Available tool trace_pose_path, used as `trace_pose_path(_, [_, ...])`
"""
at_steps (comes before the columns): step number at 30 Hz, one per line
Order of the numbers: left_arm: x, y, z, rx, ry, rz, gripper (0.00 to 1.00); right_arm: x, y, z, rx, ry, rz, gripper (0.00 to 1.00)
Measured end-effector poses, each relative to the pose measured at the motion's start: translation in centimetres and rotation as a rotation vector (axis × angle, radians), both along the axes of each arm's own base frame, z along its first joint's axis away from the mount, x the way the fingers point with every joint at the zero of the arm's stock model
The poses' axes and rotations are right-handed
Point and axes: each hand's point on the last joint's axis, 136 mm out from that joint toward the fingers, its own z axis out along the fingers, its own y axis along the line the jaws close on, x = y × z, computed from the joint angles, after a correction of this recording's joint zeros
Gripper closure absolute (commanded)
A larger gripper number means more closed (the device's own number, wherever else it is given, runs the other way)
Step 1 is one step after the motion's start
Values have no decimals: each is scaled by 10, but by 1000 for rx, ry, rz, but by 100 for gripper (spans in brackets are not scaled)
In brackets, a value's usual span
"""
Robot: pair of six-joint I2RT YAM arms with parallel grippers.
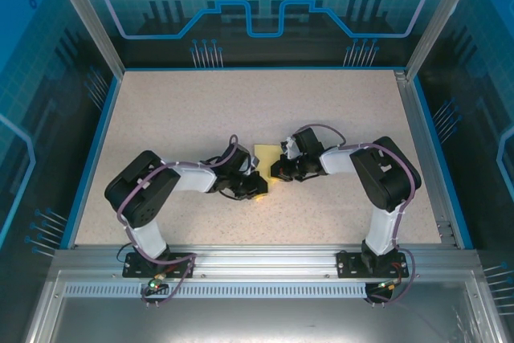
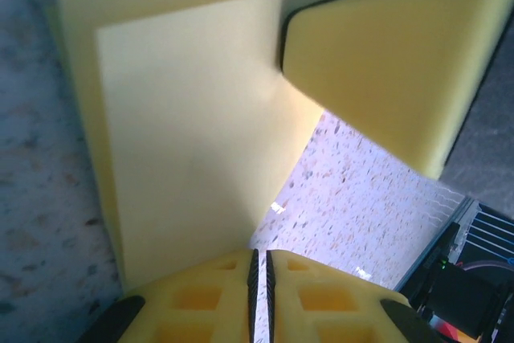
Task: Fold a paper plane with a square sheet of paper (pick it up from the middle)
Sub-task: Third fold the triangle at the center of the table.
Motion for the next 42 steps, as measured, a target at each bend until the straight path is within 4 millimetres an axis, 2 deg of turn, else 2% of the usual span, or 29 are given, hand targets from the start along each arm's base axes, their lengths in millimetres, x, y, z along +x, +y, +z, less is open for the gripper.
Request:
trace_pose_path(13, [-16, 15, -1, 0, 19, 44, 86, 0, 0, 0, -5, 0, 1, 100])
trace_pose_path(18, [-31, 27, 0, 19, 35, 52, 85, 0, 0, 0, -2, 5, -7, 100])
trace_pose_path(21, [-38, 35, 7, 34, 36, 65, 82, 0, 0, 0, 6, 9, -19, 100])
trace_pose_path(25, [-28, 32, 31, 7, -27, 79, 83, 1, 0, 0, 18, 6, -41, 100])
trace_pose_path(30, [0, 15, 50, -20, -77, 100, 84, 1, 0, 0, 20, 9, -54, 100])
trace_pose_path(32, [10, 8, 46, -22, -77, 103, 85, 1, 0, 0, 20, 12, -56, 100])
trace_pose_path(34, [15, 5, 34, -5, -57, 106, 86, 1, 0, 0, 21, 13, -58, 100])
trace_pose_path(38, [16, 11, 8, 66, -16, 126, 87, 1, 0, 1, 19, 10, -58, 98])
trace_pose_path(42, [15, 16, -2, 100, -1, 138, 90, 1, -1, 2, 10, -3, -54, 94])
